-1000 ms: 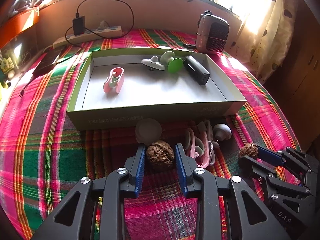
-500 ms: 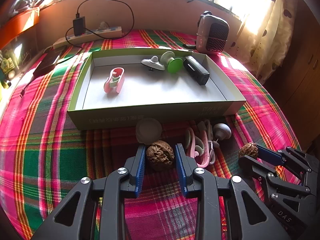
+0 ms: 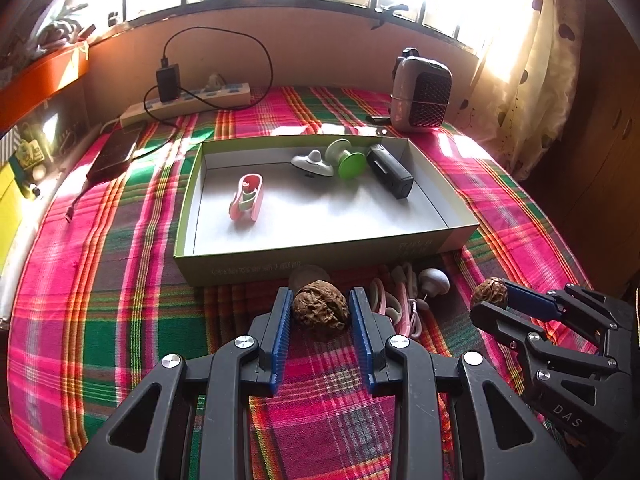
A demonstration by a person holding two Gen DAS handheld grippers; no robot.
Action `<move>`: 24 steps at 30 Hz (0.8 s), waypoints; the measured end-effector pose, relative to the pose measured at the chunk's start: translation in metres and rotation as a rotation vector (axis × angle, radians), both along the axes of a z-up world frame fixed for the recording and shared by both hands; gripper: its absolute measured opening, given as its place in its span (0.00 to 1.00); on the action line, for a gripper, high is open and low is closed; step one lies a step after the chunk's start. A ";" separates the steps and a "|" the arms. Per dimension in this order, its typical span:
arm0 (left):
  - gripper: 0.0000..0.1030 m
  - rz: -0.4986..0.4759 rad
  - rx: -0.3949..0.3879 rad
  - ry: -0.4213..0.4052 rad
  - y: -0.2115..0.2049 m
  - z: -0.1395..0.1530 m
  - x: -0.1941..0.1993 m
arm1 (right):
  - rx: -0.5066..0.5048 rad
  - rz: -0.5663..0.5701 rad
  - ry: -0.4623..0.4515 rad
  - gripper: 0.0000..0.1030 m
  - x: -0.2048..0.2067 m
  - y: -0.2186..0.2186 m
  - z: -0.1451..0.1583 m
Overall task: Organize objects
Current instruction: 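Carry the walnut with the right gripper while the left gripper carries its walnut into the box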
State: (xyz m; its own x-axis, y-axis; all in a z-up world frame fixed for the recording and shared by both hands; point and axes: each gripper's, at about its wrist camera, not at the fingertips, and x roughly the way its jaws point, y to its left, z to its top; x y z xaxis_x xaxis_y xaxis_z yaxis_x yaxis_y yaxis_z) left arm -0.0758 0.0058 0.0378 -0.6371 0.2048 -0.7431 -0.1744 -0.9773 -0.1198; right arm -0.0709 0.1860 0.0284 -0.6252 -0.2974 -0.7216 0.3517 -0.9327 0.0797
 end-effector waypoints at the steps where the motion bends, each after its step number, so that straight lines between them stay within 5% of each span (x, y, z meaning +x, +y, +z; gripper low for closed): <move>1: 0.26 0.001 0.001 0.003 -0.001 0.002 -0.001 | -0.002 0.002 0.004 0.30 -0.001 0.000 0.002; 24: 0.26 0.042 0.019 0.015 -0.030 0.018 -0.063 | -0.021 0.051 0.026 0.30 -0.068 -0.026 0.027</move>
State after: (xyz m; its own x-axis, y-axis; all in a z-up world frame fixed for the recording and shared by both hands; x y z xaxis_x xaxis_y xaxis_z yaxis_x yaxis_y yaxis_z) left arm -0.1389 -0.0244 0.0562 -0.6565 0.1913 -0.7296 -0.1349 -0.9815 -0.1359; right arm -0.1392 0.1604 0.0550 -0.6274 -0.3446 -0.6983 0.4010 -0.9117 0.0896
